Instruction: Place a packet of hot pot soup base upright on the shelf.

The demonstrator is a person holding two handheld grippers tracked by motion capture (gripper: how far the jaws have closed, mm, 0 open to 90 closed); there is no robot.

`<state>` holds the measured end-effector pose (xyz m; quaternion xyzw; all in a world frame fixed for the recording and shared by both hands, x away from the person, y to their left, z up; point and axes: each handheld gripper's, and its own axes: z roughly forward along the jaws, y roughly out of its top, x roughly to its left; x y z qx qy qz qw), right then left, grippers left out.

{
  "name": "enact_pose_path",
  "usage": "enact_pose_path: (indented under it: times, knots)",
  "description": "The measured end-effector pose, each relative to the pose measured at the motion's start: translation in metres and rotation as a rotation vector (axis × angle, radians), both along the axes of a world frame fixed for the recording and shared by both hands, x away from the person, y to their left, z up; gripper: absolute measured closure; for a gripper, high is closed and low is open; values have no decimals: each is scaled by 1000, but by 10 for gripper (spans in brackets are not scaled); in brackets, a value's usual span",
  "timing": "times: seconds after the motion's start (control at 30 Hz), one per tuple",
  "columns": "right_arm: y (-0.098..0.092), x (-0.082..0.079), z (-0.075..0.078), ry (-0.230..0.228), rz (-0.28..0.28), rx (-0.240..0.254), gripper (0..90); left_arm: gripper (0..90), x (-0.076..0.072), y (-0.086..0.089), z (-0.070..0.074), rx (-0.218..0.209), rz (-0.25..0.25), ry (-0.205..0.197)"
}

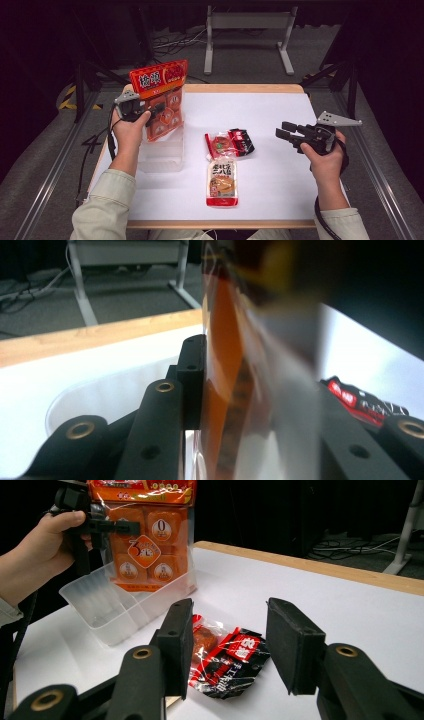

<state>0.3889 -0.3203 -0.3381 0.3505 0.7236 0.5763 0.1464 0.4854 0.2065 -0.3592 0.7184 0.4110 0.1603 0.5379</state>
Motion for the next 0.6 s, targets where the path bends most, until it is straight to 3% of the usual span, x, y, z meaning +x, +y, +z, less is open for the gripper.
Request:
enact_pose_path:
  times: [0.2, 0.27, 0.33, 0.6]
  knots:
    - [1, 0, 0, 5, 2, -4, 550, 695, -3, 2, 0, 19, -32, 41]
    - [1, 0, 0, 5, 2, -4, 550, 696, -3, 1, -2, 107, -38, 112]
    - [1, 0, -1, 7, 2, -3, 549, 699, -5, 2, -3, 132, -41, 123]
    - [4, 2, -3, 17, 7, -10, 547, 698, -8, 13, -10, 94, -63, 165]
